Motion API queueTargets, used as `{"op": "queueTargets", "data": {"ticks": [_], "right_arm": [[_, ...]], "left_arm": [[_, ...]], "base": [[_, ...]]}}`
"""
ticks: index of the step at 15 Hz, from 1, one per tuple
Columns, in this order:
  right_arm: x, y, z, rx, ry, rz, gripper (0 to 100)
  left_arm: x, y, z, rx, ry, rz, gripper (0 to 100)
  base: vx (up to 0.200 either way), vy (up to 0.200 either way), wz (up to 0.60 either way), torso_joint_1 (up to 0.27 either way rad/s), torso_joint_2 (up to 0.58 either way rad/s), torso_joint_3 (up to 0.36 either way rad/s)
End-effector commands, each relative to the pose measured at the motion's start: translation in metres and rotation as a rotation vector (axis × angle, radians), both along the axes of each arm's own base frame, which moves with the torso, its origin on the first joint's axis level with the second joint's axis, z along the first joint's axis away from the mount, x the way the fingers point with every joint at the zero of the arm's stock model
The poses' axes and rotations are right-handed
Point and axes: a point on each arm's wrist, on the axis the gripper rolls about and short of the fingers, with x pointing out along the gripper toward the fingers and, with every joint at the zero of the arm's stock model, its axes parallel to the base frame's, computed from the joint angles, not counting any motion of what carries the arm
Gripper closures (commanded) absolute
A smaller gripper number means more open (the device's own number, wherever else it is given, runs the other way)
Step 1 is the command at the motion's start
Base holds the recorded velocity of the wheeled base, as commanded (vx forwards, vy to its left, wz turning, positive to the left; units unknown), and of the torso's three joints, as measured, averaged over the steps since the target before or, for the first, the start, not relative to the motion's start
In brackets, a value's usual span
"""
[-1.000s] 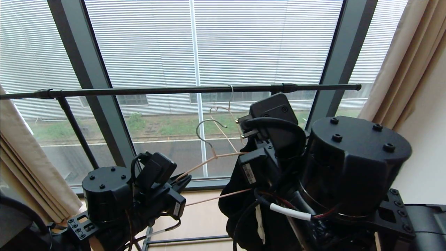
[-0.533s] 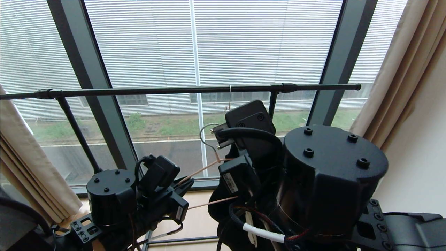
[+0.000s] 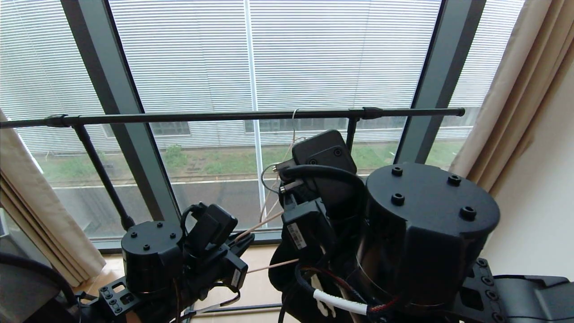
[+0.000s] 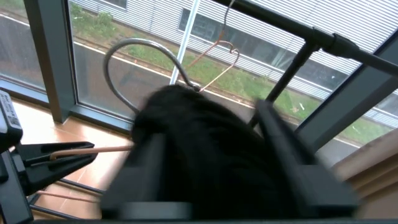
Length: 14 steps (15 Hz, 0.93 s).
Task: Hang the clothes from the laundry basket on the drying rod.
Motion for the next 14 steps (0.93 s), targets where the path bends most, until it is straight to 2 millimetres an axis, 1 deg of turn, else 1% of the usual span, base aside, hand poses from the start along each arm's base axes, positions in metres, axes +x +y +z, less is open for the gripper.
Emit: {"op": "queueTargets", "data": {"ticks": [1,2,3,5,6,14], "right_arm": [[-0.004,-0.014,0.006,0.012,-0.003,-0.006,0],[0.001,-0.025,0.007,0.019,-0.003,-0.034,0],[0.004,-0.031,0.008,0.022,-0.004,-0.051,0],[0.01,-0.038,0.009,0.025,-0.005,-0.079,0],[0.011,-0.038,0.009,0.026,-0.005,-0.083,0],[0.023,-0.016,-0.003,0.007,0.006,-0.082,0]], "left_arm": [[0.0,0.0,0.0,0.001,0.001,0.0,100],[0.0,0.0,0.0,-0.001,-0.001,0.0,100],[0.0,0.0,0.0,-0.002,-0.003,0.0,100],[-0.001,0.0,0.001,-0.01,-0.015,-0.002,100],[-0.001,0.0,0.002,-0.016,-0.023,-0.002,100],[-0.005,-0.002,0.002,-0.021,-0.032,-0.019,100]], "base": [[0.0,0.0,0.0,0.0,0.0,0.0],[0.0,0.0,0.0,0.0,0.0,0.0],[0.0,0.0,0.0,0.0,0.0,0.0],[0.0,0.0,0.0,0.0,0.0,0.0],[0.0,0.0,0.0,0.0,0.0,0.0],[0.0,0.0,0.0,0.0,0.0,0.0]]}}
